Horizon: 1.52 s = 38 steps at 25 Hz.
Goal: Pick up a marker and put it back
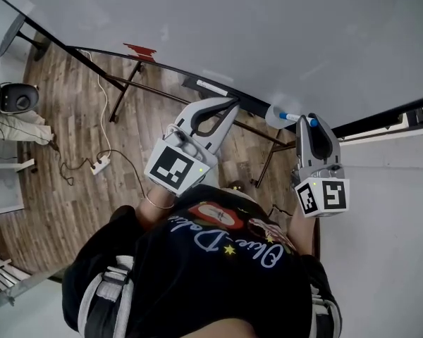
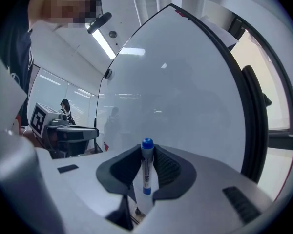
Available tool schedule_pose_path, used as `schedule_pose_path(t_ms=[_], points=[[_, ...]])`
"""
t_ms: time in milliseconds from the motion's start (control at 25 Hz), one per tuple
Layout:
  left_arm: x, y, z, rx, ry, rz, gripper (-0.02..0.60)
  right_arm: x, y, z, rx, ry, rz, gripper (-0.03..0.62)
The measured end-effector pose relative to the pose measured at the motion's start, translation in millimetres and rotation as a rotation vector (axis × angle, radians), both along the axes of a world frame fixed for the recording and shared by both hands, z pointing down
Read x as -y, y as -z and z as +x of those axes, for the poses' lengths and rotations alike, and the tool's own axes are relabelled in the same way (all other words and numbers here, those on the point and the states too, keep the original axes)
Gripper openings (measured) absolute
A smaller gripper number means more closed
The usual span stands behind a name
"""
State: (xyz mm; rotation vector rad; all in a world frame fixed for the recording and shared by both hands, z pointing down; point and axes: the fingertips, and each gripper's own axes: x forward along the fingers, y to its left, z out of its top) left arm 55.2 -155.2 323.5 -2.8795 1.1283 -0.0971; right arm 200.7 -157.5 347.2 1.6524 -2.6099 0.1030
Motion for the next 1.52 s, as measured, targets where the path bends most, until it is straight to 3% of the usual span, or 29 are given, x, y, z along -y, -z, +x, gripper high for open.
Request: schedule_pose_path(t_ms=[1520], points=[[9, -6, 0, 0.040, -0.020, -0.031, 0.003, 7, -64, -2, -0.041, -0.015, -0.153, 0.075]])
